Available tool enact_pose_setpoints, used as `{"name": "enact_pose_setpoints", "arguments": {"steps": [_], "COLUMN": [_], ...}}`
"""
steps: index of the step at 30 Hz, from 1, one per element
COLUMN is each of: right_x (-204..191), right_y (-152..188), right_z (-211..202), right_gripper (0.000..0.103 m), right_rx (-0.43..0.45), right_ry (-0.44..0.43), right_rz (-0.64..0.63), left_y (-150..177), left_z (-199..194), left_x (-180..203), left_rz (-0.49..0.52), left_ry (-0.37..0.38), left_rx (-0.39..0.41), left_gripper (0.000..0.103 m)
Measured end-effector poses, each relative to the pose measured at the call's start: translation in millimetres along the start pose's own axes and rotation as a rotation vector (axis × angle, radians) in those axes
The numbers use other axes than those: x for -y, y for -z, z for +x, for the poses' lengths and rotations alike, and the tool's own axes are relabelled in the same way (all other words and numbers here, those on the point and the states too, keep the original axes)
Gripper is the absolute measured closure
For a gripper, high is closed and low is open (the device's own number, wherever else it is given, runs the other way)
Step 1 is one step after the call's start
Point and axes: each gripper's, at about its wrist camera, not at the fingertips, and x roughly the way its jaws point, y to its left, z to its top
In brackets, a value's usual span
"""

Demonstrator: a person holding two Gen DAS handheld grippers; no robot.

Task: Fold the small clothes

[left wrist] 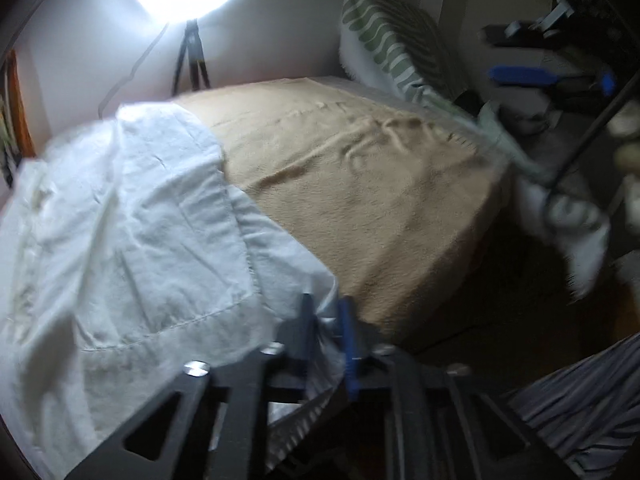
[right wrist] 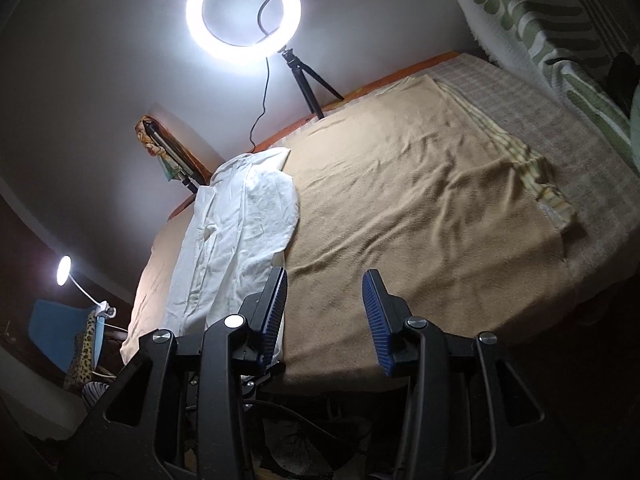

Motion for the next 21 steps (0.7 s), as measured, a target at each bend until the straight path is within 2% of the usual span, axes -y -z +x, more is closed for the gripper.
{"name": "enact_pose_setpoints", "arguments": {"steps": [4,8,11,15,21], "right_x": [-8,-14,-13,-15,-43], "right_y": [-13,-27,-37,-41,-36], "right_z": [48,114,163,214,263], "right_gripper": [0.062,0.061,0.061,0.061,0.061], "right_rx": [-0.060,-0.176,-0.248,-0.322,-0.394], "right_ry": [-0.023,-0.076,-0.088,-0.154,-0.106], "right_rz": [-0.016,-0.003,0.069,0.170,0.121], "left_y": [-1,2,7,13,19], "left_z": [-25,-57,-71,-77,-83], "left_x": [-29,-47,-57,-62,-65], "left_rz": [-0.195,-0.276,-0.298,-0.309,-0.310], "left_ry": [0.128,0.144,0.129,0.127,0.128], "left_rx": [0.054,0.121,0.153,0.154,0.158], "left_gripper": [0.102,0.103,0.103,0.103,0.103]}}
